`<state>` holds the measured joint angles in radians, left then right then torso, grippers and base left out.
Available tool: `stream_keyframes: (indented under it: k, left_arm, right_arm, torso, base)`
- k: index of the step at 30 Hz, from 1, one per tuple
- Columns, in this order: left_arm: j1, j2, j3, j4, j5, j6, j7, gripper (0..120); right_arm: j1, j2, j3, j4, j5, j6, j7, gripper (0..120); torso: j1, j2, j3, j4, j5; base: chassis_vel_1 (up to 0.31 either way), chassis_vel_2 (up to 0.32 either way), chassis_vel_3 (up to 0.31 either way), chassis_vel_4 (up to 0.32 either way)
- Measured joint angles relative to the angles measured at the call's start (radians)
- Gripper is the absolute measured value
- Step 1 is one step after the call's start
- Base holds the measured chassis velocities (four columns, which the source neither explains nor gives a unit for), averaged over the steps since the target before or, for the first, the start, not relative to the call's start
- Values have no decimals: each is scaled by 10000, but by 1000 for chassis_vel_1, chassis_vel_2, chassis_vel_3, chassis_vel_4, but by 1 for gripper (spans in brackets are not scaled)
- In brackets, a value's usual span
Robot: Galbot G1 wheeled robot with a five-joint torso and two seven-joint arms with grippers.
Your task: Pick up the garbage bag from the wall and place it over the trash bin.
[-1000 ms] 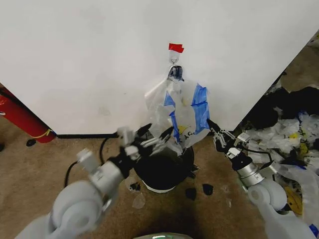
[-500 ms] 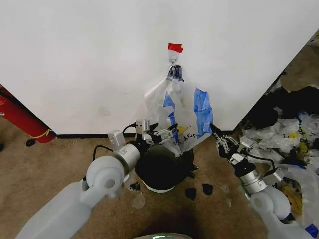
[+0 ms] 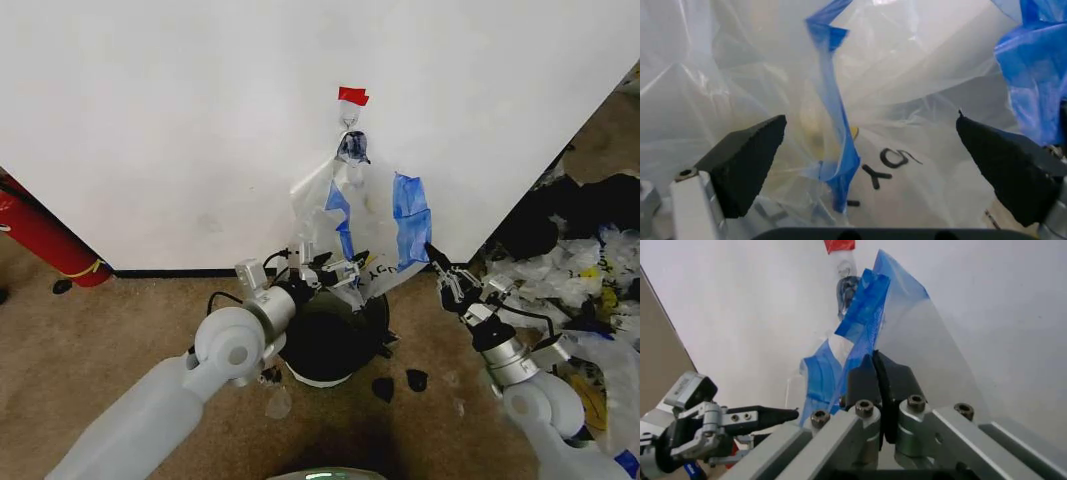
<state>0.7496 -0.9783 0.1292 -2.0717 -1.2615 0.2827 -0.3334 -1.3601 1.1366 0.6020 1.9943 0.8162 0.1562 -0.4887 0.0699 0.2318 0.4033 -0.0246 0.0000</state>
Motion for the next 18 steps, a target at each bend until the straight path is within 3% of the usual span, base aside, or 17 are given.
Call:
stream_keyframes:
  k: [5, 18]
  left_arm:
    - [-233, -157, 175, 310, 179, -32, 11, 96]
    - [-323, -372, 358, 763, 489, -264, -191, 53]
  right_arm:
    - [-19, -45, 97, 4, 54, -3, -5, 0]
    - [-133, 30, 206, 83, 80, -5, -71, 0]
  torso:
    - [0, 0, 0, 2, 0]
    - [0, 0, 0, 1, 0]
  base:
    - [0, 0, 0, 0]
    - [0, 0, 0, 0]
